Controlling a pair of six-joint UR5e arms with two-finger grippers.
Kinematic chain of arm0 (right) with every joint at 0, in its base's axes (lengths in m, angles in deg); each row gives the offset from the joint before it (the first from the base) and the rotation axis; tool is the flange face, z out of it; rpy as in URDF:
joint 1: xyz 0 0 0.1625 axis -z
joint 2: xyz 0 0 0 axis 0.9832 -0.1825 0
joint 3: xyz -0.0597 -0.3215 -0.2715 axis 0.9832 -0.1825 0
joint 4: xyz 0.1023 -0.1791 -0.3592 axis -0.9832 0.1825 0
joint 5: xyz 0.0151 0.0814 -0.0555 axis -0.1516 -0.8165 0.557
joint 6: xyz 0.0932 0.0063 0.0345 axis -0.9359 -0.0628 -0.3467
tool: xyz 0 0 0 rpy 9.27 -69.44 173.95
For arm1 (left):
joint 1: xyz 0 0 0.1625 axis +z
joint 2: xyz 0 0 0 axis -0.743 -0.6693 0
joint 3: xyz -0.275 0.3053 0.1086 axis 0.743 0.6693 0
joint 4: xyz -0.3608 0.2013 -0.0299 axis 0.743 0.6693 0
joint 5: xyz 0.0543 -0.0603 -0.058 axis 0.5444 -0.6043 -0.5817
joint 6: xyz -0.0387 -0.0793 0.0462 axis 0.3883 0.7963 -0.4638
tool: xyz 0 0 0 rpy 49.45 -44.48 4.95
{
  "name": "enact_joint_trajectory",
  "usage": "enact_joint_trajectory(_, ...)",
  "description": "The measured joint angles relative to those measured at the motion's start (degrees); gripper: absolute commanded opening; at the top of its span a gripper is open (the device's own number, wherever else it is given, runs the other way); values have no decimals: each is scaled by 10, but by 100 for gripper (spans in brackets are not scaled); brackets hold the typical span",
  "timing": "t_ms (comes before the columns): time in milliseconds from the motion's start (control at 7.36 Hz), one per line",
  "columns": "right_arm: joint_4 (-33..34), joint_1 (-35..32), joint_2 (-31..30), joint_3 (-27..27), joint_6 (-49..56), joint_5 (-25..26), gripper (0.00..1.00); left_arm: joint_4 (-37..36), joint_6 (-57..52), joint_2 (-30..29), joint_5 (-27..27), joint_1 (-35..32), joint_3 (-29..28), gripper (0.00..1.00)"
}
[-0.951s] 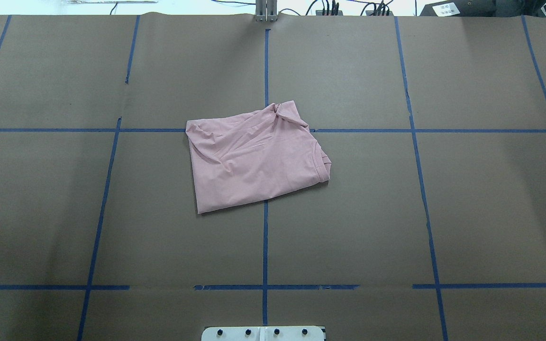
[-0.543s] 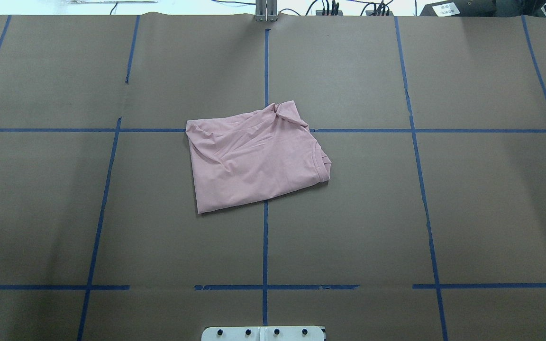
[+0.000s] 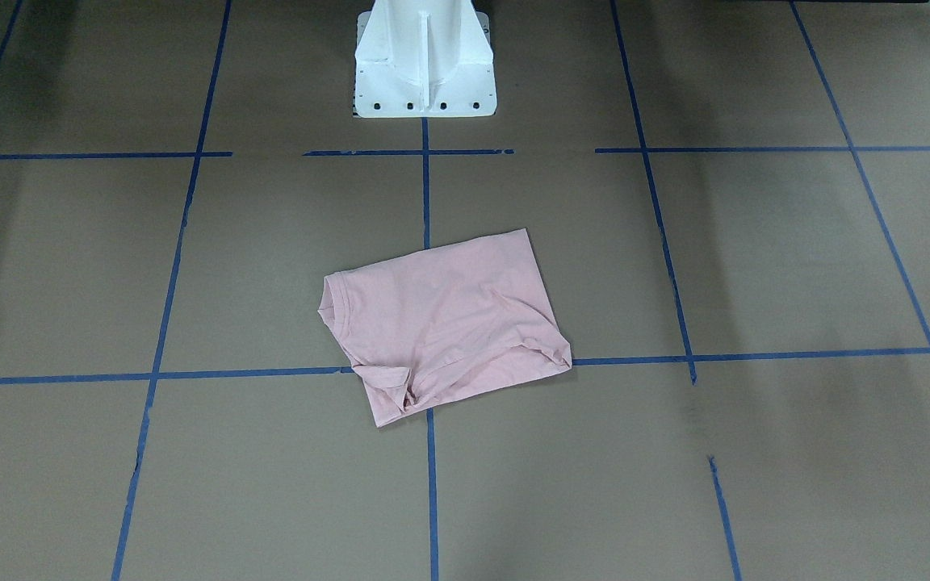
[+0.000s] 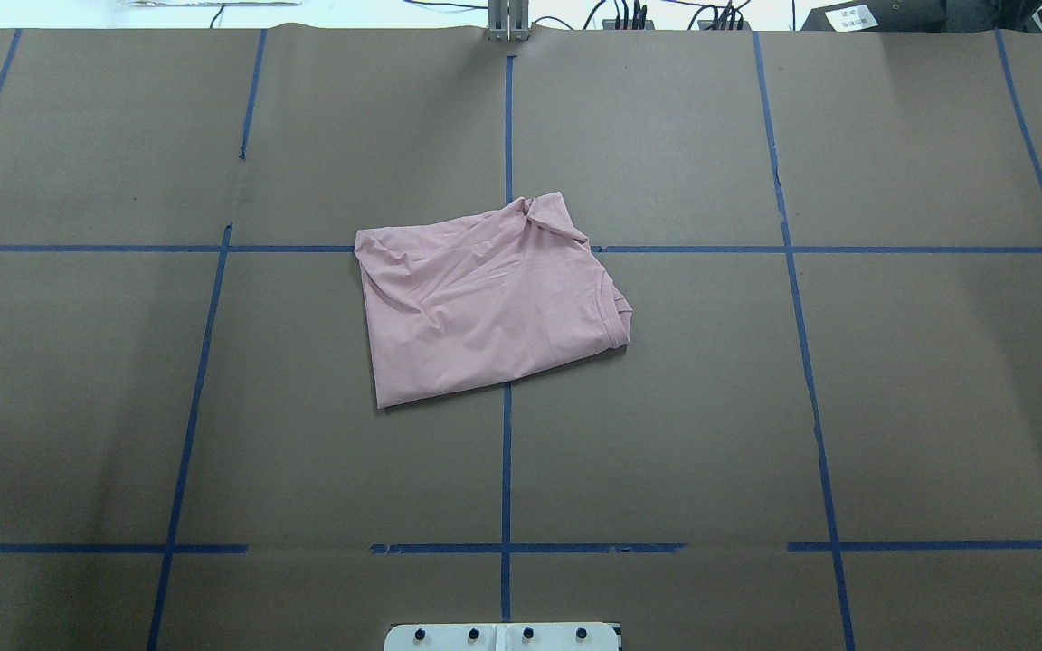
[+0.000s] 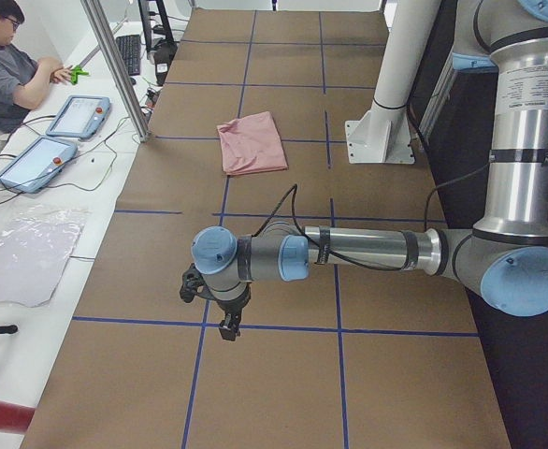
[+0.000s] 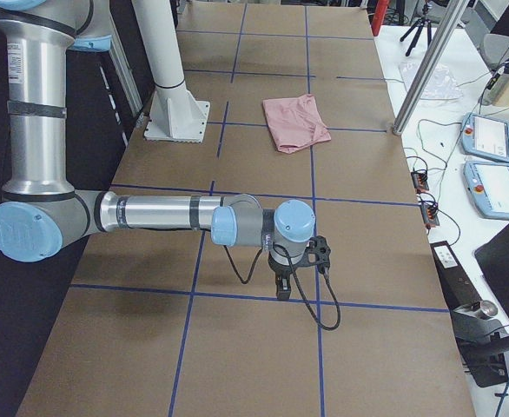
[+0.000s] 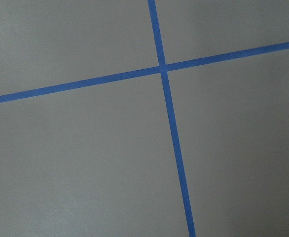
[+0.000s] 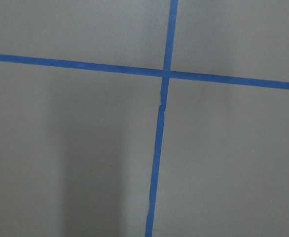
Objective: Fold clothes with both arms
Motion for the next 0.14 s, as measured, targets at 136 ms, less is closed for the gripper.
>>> enact_joint_trajectory(136, 0, 0, 0, 0, 0, 0, 100, 0, 0, 0, 0, 0, 0, 100)
